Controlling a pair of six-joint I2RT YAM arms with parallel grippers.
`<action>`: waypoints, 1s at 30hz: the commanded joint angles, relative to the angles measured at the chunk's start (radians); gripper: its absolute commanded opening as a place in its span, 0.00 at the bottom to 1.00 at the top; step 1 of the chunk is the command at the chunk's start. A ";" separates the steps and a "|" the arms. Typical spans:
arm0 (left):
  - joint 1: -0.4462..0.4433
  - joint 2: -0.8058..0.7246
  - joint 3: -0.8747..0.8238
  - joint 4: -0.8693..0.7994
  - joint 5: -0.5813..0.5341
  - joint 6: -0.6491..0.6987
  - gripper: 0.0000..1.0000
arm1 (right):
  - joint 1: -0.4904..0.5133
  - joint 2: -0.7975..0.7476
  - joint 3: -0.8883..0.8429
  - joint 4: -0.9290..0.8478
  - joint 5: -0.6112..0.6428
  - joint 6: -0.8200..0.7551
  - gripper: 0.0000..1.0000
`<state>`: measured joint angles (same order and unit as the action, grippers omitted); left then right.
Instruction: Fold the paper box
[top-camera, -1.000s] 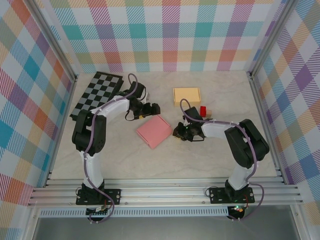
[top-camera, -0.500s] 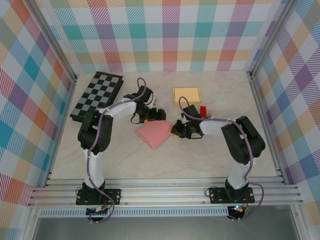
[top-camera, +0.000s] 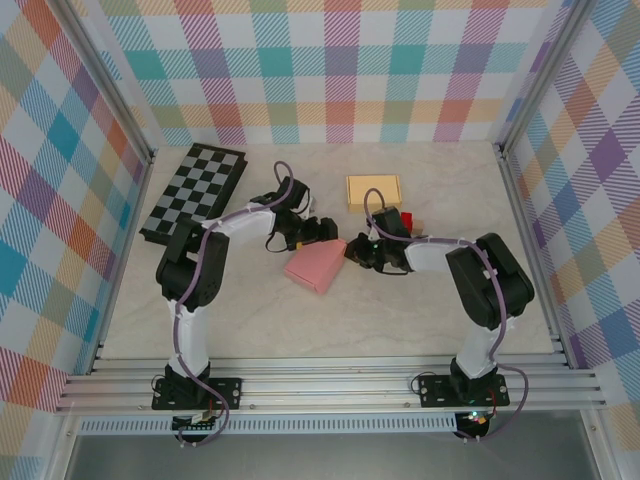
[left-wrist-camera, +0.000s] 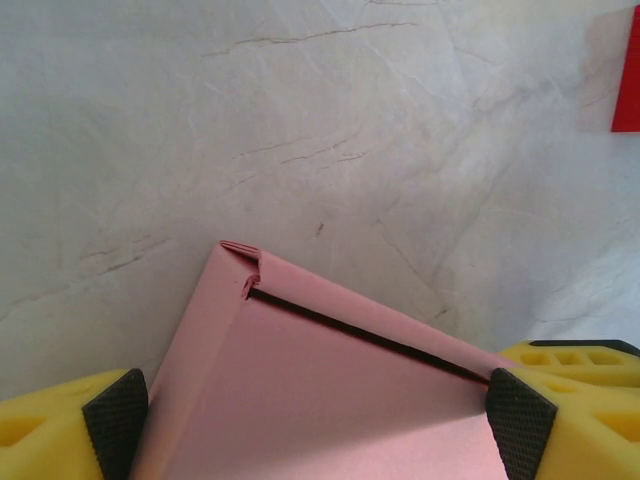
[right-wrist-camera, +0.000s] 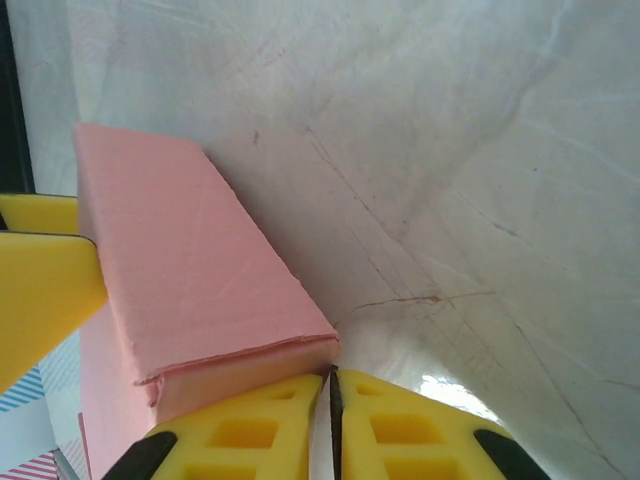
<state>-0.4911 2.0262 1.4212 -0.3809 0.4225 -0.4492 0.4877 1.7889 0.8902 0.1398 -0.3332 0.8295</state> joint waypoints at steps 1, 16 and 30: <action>-0.117 -0.075 0.020 0.151 0.260 -0.091 0.89 | 0.045 -0.085 0.081 0.173 -0.143 -0.041 0.17; -0.156 -0.094 0.080 0.113 0.222 -0.102 0.89 | 0.065 -0.157 0.167 -0.130 -0.041 -0.117 0.19; -0.135 0.008 0.084 -0.150 -0.224 -0.016 0.90 | 0.024 -0.074 0.076 -0.112 0.062 -0.166 0.20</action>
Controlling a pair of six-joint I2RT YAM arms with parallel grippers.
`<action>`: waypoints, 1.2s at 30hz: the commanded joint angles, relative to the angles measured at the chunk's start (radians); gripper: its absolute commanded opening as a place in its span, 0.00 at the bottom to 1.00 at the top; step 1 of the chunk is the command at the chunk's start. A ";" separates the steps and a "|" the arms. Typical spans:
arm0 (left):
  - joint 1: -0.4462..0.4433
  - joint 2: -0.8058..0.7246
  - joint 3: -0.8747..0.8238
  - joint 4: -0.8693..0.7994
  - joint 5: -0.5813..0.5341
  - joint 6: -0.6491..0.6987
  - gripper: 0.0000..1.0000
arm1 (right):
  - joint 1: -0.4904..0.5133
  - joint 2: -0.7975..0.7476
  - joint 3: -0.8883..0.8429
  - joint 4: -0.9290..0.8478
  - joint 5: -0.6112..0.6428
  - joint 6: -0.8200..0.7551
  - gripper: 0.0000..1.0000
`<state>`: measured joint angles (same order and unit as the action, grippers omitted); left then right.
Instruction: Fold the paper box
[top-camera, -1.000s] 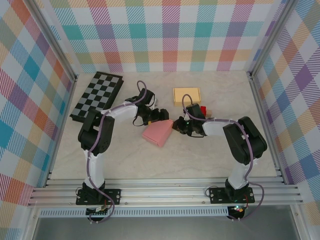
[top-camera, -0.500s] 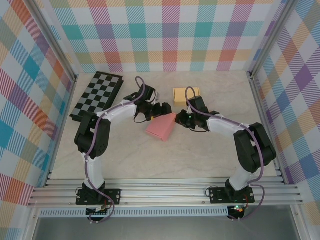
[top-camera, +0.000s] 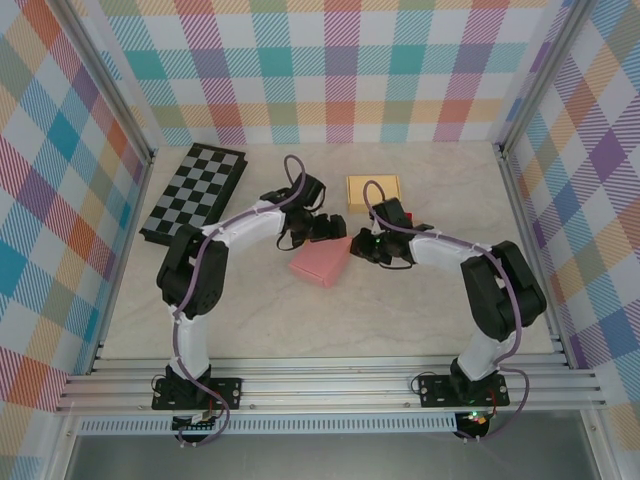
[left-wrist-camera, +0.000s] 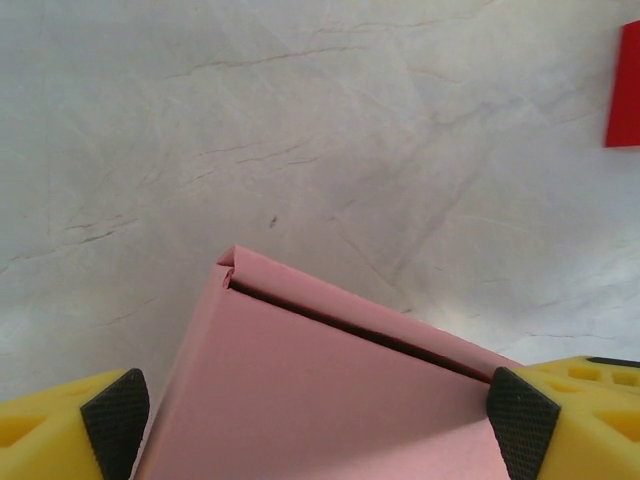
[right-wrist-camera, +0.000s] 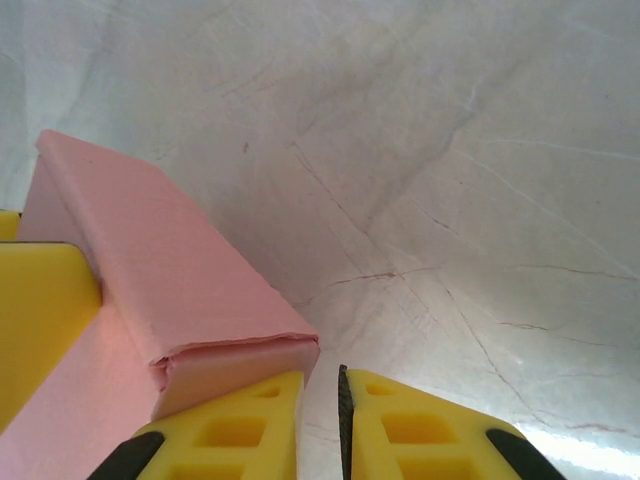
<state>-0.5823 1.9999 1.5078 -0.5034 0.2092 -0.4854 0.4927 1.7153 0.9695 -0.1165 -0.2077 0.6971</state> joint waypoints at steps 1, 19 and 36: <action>-0.037 0.034 -0.013 -0.026 -0.028 0.019 0.90 | 0.016 -0.004 -0.009 0.139 -0.055 -0.041 0.20; 0.130 -0.413 -0.440 0.049 0.061 -0.068 0.93 | 0.051 -0.313 -0.169 -0.218 -0.015 -0.017 0.22; -0.003 -0.400 -0.671 0.349 0.116 -0.173 0.93 | 0.151 -0.150 -0.333 0.141 -0.120 0.112 0.22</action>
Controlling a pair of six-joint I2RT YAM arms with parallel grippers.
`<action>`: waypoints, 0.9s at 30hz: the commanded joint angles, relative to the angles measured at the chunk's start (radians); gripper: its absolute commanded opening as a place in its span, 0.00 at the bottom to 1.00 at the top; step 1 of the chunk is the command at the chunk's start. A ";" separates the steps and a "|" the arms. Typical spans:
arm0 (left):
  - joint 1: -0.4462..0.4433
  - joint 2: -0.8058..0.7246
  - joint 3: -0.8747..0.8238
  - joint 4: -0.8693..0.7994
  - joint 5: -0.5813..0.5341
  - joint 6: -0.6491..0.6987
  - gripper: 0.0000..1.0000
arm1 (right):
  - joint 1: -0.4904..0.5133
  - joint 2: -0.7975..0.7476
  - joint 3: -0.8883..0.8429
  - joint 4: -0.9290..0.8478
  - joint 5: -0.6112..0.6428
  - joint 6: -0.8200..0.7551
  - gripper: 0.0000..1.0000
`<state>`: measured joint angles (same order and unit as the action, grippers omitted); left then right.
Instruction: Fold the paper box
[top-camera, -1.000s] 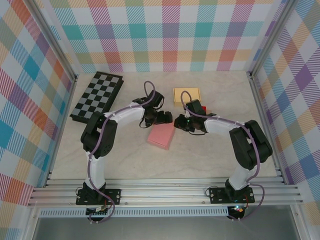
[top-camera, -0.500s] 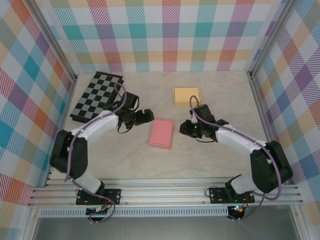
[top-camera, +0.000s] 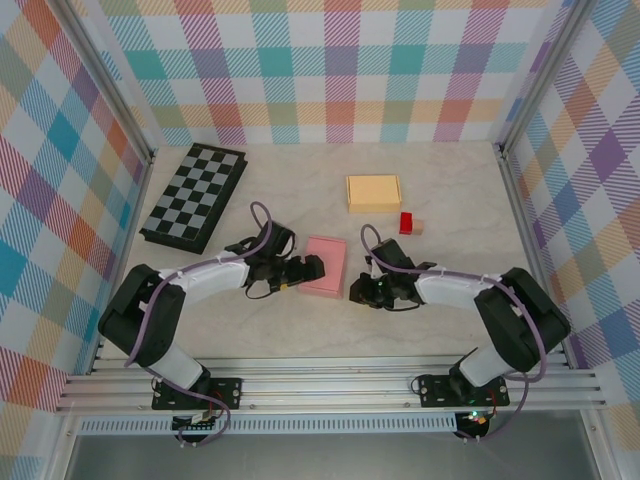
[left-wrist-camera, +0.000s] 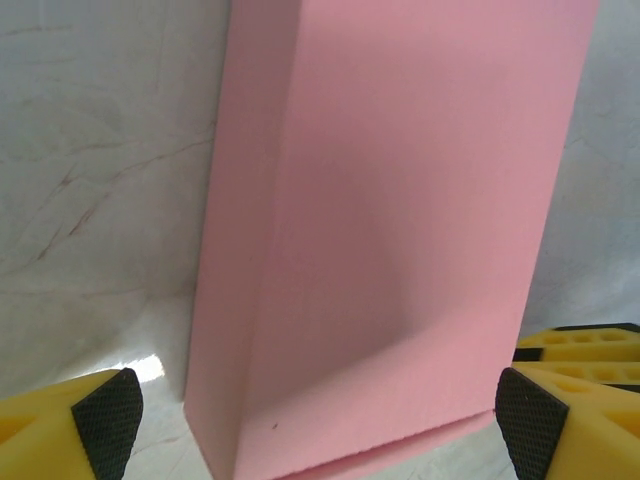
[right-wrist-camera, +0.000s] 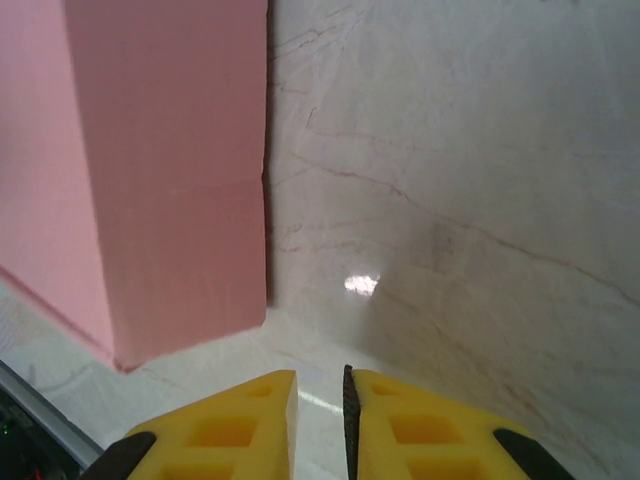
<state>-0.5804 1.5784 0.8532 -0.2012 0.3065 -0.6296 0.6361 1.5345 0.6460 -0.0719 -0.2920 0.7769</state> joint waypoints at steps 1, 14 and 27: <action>-0.008 0.027 -0.019 0.051 0.020 -0.034 0.93 | 0.010 0.041 -0.013 0.120 -0.041 0.039 0.21; -0.085 0.008 -0.038 0.161 0.072 -0.188 0.93 | 0.094 0.059 0.067 0.228 -0.094 0.150 0.21; -0.098 -0.095 0.017 0.141 0.064 -0.222 0.94 | 0.099 -0.018 0.218 0.110 -0.056 0.116 0.22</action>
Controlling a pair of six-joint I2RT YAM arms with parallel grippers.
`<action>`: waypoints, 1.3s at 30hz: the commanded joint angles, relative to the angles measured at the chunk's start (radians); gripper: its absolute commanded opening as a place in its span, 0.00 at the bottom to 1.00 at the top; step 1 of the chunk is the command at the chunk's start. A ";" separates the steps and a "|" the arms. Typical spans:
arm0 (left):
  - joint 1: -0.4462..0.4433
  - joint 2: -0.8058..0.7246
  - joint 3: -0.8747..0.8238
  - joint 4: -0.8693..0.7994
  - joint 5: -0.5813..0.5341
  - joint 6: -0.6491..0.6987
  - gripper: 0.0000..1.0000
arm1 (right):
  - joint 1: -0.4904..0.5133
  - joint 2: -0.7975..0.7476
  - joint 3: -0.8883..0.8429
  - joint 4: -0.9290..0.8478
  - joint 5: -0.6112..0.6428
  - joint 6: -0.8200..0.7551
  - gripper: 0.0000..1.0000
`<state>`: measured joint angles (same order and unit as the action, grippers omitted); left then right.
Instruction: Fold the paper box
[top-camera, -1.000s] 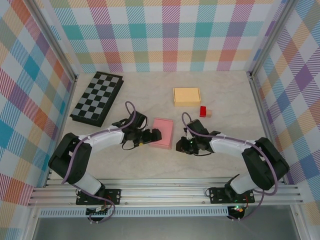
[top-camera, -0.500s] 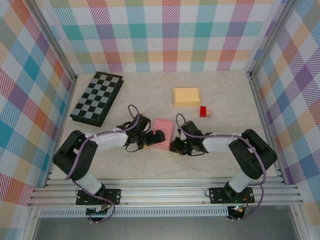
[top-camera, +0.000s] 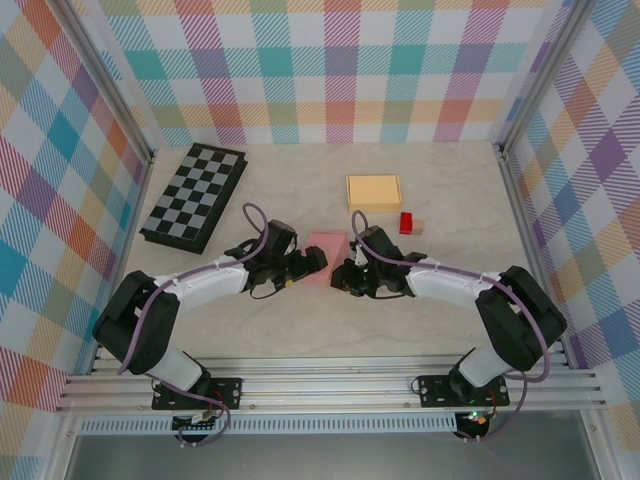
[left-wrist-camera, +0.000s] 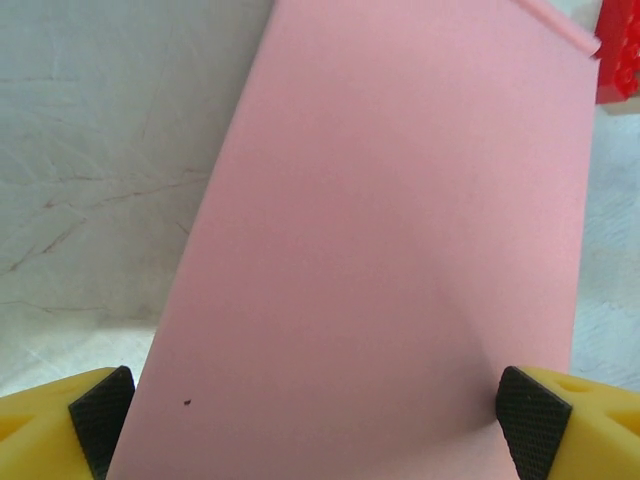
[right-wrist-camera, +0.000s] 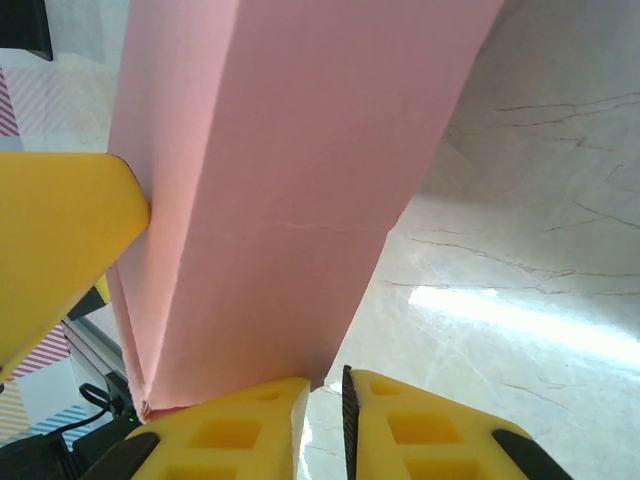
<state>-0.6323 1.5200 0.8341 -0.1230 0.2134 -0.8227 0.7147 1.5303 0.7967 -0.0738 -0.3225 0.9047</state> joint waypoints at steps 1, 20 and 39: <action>-0.046 -0.041 0.038 0.060 0.154 -0.027 0.94 | 0.020 -0.011 0.064 0.112 -0.026 -0.012 0.21; 0.028 0.050 0.197 -0.306 -0.092 0.232 0.94 | 0.025 -0.072 -0.042 -0.055 0.163 -0.077 0.28; 0.011 -0.364 -0.203 -0.080 -0.139 -0.201 0.95 | -0.152 0.168 0.593 -0.547 0.212 -0.945 0.69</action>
<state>-0.5980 1.1587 0.6800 -0.3649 0.0383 -0.8791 0.5892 1.5929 1.3197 -0.5381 -0.0204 0.1490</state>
